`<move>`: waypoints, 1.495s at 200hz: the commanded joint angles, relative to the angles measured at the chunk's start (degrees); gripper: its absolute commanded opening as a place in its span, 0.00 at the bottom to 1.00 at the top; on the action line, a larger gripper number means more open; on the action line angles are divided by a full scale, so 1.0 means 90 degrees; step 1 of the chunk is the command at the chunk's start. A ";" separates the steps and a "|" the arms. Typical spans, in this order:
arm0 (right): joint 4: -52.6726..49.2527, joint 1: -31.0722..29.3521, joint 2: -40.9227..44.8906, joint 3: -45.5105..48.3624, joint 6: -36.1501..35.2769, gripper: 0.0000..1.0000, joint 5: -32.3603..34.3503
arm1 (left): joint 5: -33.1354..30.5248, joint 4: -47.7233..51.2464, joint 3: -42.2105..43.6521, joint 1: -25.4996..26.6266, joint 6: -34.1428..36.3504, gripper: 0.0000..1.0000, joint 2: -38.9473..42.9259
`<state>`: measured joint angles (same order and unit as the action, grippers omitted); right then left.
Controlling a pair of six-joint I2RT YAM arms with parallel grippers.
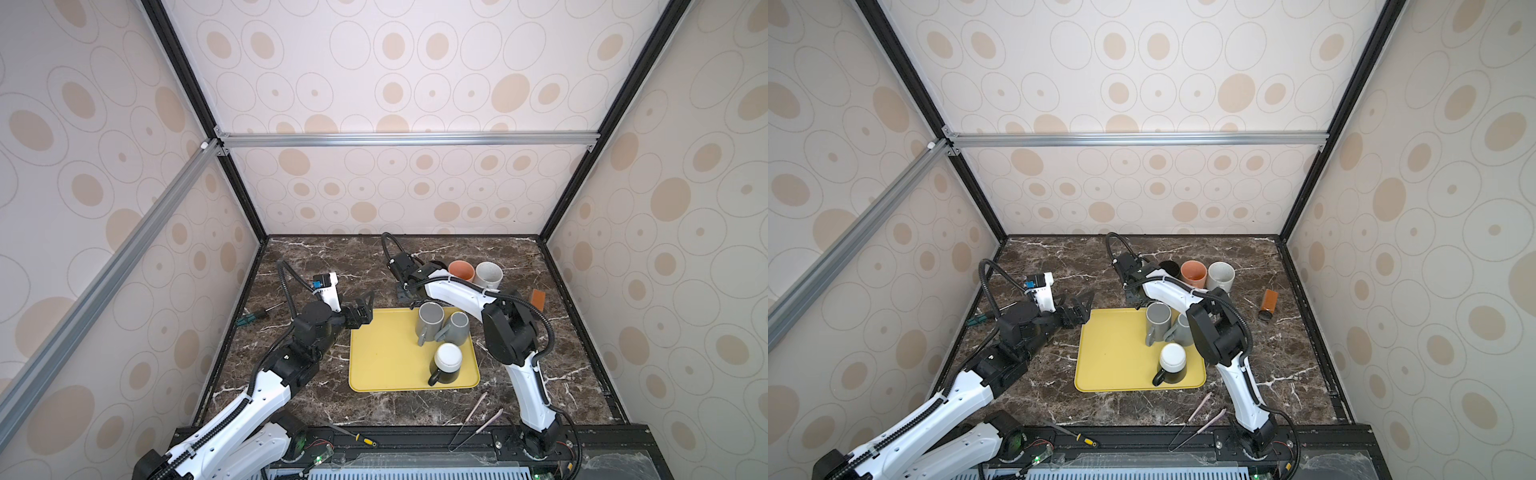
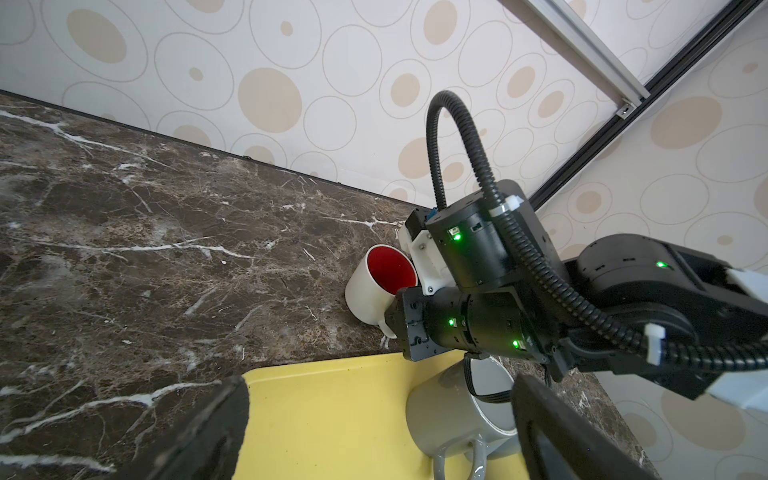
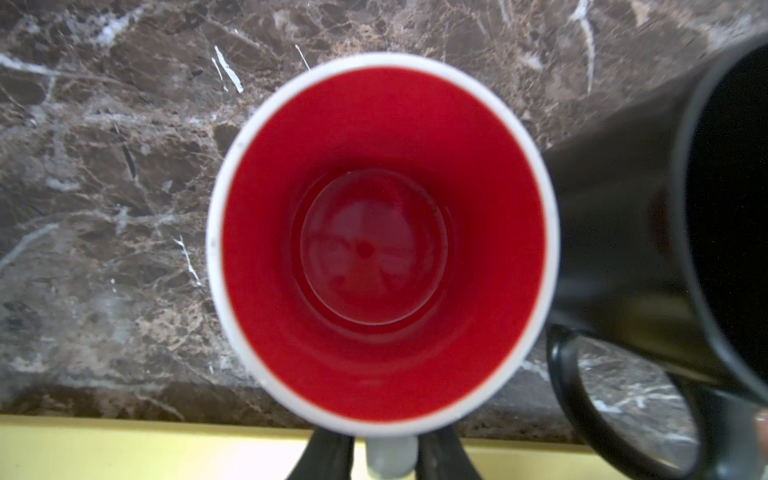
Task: Turn the mug right side up
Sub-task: 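Lower the white mug upright beside the black mug with the right gripper, then open the right gripper, releasing the white mug, and raise it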
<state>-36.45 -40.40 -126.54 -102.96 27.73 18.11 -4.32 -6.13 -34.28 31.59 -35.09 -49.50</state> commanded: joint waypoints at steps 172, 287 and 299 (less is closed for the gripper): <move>0.2195 -0.0043 0.4374 0.2993 -0.1150 0.43 -0.0359 | -0.0608 0.0905 -0.0415 -0.0058 0.0464 1.00 -0.0404; 0.1391 -0.0043 0.4798 0.3113 -0.1359 0.43 -0.1713 | 0.0373 0.1529 -0.0924 0.0415 0.1313 0.95 -0.0739; 0.1430 -0.0046 0.4899 0.3236 -0.1389 0.42 -0.1631 | 0.0243 0.1569 -0.0983 0.0638 0.1392 0.94 -0.0848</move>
<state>-22.83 -40.49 -85.65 -75.79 16.62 3.88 -0.69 6.22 -39.75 34.37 -25.65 -56.01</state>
